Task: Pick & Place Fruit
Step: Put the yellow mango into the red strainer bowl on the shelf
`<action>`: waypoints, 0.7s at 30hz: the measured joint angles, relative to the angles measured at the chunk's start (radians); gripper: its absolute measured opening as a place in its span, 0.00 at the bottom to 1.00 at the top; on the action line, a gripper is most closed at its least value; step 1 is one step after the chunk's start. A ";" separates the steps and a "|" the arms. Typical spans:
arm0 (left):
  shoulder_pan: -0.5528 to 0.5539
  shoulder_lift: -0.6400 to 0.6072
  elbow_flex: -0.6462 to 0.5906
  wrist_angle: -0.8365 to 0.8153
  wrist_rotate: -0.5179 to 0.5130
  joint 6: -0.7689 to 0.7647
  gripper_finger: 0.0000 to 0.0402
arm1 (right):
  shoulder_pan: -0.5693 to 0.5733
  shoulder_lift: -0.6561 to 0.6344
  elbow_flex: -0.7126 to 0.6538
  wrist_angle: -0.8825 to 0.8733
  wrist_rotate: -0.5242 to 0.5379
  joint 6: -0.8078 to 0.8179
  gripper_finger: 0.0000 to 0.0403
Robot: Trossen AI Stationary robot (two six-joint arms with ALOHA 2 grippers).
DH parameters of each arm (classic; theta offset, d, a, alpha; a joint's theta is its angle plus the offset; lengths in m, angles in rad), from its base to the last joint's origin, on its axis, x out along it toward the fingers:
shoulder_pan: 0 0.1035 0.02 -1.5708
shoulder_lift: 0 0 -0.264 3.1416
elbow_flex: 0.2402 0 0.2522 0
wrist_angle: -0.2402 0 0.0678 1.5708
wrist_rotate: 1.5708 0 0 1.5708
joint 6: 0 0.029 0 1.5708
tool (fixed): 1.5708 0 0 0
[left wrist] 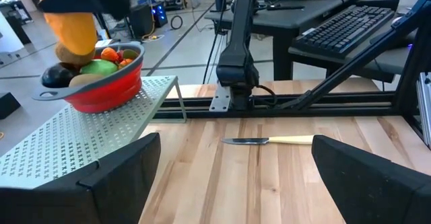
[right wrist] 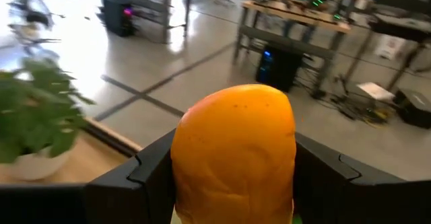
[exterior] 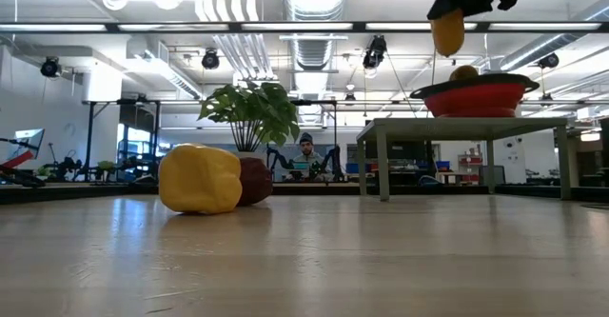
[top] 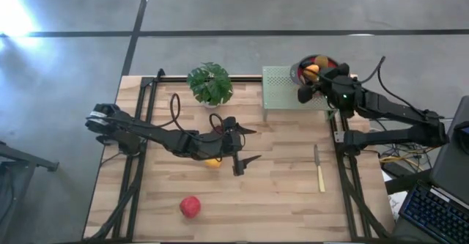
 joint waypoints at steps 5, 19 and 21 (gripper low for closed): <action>0.000 0.000 0.000 -0.003 0.000 0.000 0.97 | -0.100 0.037 0.000 0.000 0.000 0.046 0.55; 0.000 0.001 0.000 -0.034 0.000 0.001 0.97 | -0.256 0.134 0.000 -0.040 -0.111 0.167 0.55; 0.000 0.001 0.000 -0.047 0.000 0.001 0.97 | -0.259 0.139 0.000 -0.050 -0.110 0.170 0.55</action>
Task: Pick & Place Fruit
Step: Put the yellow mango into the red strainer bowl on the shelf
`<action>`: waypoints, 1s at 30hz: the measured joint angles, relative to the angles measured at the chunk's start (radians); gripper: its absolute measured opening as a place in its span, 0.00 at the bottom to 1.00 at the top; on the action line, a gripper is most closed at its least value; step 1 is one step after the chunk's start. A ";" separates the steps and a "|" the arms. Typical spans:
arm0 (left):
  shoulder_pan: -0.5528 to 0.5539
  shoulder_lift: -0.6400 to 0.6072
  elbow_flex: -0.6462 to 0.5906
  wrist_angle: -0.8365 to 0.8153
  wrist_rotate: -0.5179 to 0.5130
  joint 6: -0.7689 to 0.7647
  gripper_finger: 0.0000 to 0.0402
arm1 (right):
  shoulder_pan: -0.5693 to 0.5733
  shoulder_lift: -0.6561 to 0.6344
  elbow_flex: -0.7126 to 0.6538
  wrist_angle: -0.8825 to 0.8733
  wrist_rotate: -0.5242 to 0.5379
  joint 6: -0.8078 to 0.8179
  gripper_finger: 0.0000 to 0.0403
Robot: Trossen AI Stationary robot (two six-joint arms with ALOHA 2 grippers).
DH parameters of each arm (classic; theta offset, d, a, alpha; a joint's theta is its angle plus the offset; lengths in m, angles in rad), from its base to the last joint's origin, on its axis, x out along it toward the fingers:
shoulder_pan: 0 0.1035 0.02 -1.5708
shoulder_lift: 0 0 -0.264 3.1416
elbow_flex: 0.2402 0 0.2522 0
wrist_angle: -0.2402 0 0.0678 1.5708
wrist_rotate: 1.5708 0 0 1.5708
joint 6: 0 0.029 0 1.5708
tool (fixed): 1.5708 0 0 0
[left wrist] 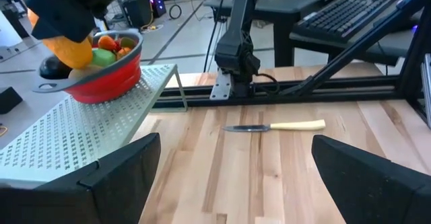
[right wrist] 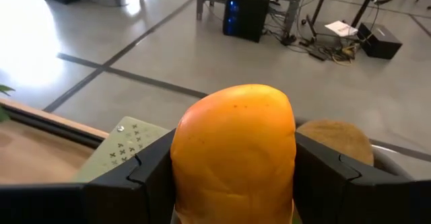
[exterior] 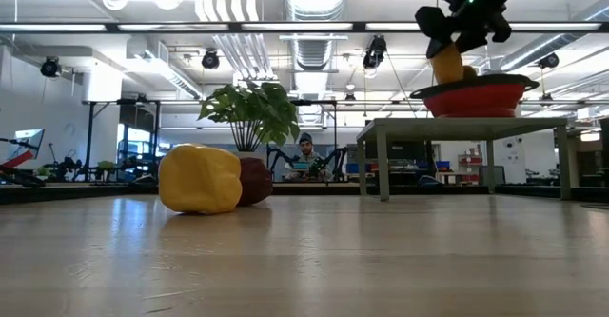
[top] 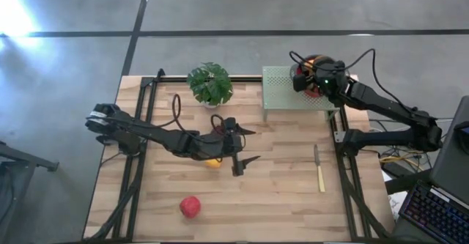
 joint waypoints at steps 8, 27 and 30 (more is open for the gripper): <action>0.000 0.001 0.000 -0.010 0.000 0.000 0.97 | -0.001 -0.014 0.001 -0.016 0.002 -0.016 0.55; 0.005 0.001 0.000 -0.011 0.000 0.020 0.97 | -0.010 0.208 0.550 -0.661 -0.003 0.106 0.55; 0.005 0.001 0.000 -0.026 0.000 0.016 0.97 | -0.032 0.290 0.676 -0.839 0.003 0.175 0.55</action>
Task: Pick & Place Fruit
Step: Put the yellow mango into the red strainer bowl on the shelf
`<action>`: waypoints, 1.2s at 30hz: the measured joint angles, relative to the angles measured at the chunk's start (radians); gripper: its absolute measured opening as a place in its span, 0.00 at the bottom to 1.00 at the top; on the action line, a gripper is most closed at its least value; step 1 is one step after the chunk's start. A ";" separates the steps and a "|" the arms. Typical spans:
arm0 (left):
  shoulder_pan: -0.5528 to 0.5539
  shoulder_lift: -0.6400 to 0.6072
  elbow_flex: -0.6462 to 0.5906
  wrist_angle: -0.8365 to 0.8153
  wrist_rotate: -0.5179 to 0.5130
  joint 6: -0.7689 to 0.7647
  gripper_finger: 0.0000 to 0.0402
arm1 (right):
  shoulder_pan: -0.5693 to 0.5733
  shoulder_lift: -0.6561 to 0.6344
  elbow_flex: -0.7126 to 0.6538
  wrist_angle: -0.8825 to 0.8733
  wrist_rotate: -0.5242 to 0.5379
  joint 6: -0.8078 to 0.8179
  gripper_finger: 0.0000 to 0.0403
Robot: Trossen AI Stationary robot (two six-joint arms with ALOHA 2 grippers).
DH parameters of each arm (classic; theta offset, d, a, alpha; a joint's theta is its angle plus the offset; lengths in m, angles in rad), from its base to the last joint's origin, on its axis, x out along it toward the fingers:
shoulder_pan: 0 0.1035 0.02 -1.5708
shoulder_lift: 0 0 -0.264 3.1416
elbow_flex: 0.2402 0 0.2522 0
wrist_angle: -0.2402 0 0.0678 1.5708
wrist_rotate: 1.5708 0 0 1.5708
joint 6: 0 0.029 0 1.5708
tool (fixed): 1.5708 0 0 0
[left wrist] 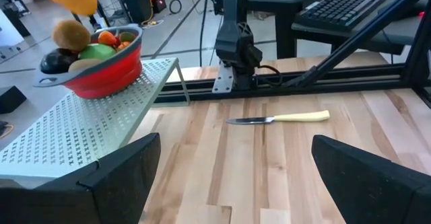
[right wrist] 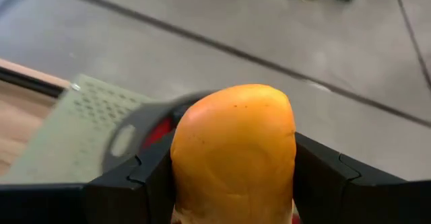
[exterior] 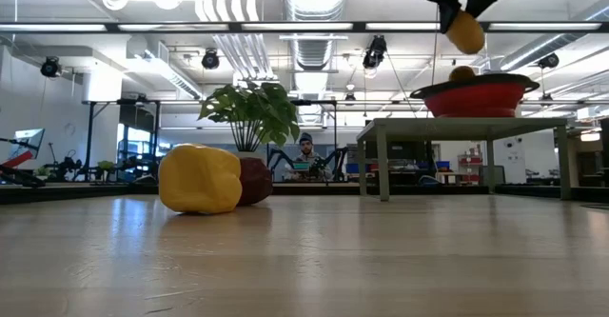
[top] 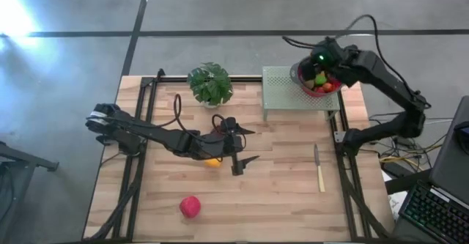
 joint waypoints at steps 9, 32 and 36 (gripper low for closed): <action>0.000 0.000 0.000 -0.037 0.000 -0.046 0.97 | -0.131 0.114 0.152 -0.218 0.028 0.049 0.55; -0.002 0.000 0.000 -0.084 0.009 -0.055 0.97 | -0.258 0.150 -0.022 -0.188 0.074 0.042 0.55; -0.002 0.000 0.000 -0.084 0.009 -0.055 0.97 | -0.256 0.149 -0.059 -0.167 0.074 0.042 0.55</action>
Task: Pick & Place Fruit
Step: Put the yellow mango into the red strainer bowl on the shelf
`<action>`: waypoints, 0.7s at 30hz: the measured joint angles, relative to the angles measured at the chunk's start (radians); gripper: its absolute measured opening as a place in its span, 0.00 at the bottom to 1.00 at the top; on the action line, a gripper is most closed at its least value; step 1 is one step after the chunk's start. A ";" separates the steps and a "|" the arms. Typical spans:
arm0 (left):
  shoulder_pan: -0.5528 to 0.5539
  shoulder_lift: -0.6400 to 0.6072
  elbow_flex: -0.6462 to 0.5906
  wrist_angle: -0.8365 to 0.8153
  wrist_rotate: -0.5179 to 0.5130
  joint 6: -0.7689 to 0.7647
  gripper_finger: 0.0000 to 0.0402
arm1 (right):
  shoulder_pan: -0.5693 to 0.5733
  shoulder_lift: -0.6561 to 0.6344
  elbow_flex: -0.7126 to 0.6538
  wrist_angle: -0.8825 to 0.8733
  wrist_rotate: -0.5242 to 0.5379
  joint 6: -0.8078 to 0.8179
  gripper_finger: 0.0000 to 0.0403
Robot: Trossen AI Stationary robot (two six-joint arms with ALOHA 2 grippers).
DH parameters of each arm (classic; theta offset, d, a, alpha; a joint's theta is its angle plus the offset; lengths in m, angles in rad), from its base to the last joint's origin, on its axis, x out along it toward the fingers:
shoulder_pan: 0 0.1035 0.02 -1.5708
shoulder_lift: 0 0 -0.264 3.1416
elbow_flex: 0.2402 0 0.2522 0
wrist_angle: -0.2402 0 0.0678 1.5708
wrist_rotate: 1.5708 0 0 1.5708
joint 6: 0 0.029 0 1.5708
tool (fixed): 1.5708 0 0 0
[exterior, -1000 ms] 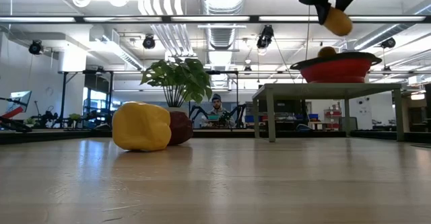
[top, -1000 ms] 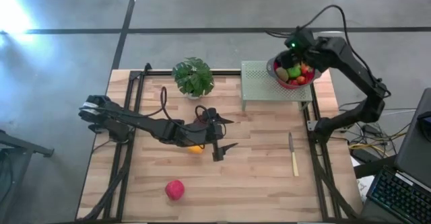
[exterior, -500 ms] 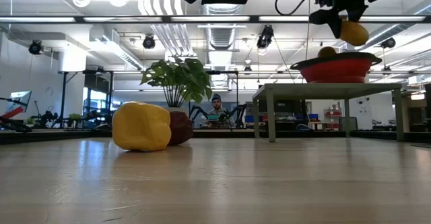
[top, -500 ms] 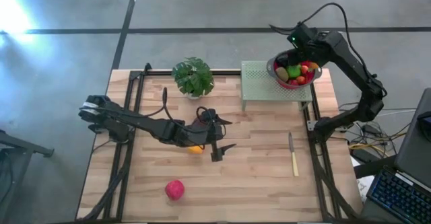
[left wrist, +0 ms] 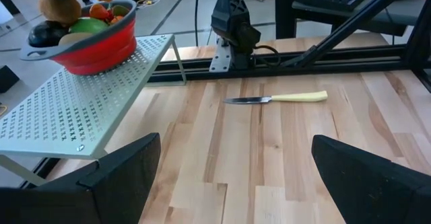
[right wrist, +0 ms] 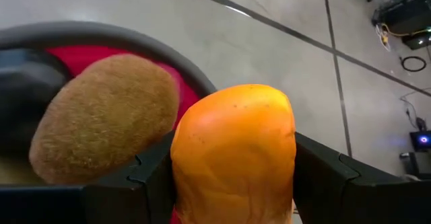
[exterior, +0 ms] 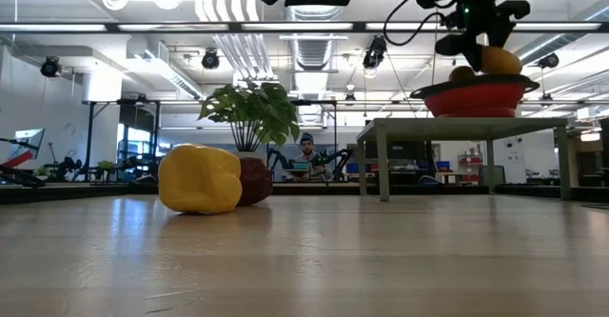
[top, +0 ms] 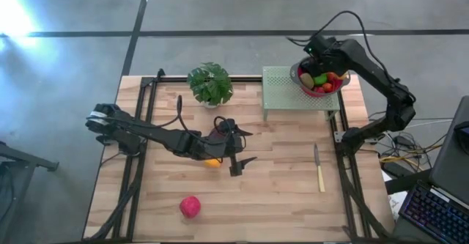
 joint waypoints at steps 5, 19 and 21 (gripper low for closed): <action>0.000 0.000 0.000 0.002 0.000 0.000 0.97 | -0.001 0.000 -0.031 0.008 -0.001 -0.001 0.55; 0.000 0.000 0.000 0.003 0.000 0.000 0.97 | -0.001 -0.002 -0.053 0.026 0.002 -0.041 0.68; 0.000 0.000 0.000 0.003 0.000 0.000 0.97 | -0.001 -0.002 -0.053 0.026 0.002 -0.042 0.71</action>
